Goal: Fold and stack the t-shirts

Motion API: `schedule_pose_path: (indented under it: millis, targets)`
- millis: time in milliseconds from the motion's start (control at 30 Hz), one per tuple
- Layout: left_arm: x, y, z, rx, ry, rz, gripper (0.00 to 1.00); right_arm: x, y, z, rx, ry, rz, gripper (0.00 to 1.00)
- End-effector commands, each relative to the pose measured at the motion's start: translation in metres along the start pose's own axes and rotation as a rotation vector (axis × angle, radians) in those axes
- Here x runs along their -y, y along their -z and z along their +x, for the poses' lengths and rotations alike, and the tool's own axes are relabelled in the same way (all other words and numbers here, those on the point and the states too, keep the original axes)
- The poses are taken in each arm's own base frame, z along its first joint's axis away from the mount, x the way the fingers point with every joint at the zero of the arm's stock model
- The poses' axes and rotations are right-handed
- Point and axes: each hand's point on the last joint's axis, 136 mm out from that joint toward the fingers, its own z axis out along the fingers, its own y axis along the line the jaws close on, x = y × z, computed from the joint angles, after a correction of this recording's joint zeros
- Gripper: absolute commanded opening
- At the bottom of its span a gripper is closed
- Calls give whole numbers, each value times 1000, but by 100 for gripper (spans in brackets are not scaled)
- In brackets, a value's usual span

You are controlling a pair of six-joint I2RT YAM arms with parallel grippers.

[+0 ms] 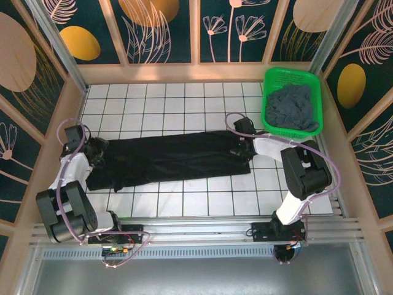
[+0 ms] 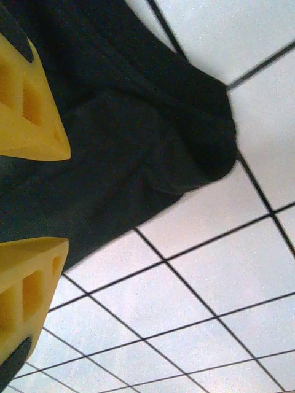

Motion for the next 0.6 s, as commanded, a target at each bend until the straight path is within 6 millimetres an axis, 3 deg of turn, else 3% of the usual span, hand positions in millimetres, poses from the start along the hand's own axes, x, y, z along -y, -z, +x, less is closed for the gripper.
schedule_pose_path:
  millis: [0,300,467,567]
  targets:
    - [-15,1,35,-116,29,-18,38,14,8,9,-3,-13,10,3]
    - [48,2,88,-176,-34,99,35,6,29,-15,98,25,-16,0]
    - [85,-17,122,-258,-121,138,32,-22,48,-27,164,75,-51,0]
    - [90,-29,135,-281,-172,85,32,-38,47,-20,140,87,-83,2]
